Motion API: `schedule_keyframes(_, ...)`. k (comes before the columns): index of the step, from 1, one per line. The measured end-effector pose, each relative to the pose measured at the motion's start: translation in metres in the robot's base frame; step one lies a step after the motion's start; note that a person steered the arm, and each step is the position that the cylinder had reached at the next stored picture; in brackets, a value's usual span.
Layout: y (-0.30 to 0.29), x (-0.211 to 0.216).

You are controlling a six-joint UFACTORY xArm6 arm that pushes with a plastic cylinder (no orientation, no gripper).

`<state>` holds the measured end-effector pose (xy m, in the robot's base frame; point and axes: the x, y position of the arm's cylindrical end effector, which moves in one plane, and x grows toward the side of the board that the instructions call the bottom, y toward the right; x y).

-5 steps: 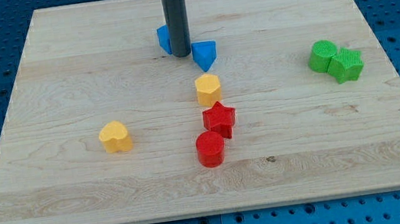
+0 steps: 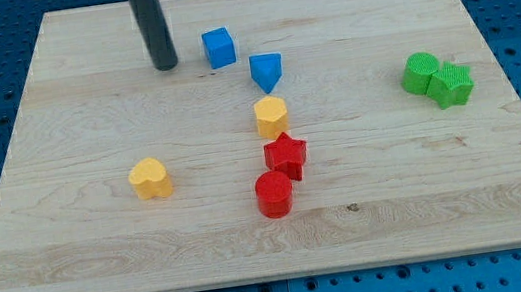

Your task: Place the blue cube to the top left of the blue triangle

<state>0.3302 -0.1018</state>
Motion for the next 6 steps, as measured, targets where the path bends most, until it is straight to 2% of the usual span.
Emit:
schedule_keyframes(2,0.066,0.0)
schedule_keyframes(6,0.071,0.001)
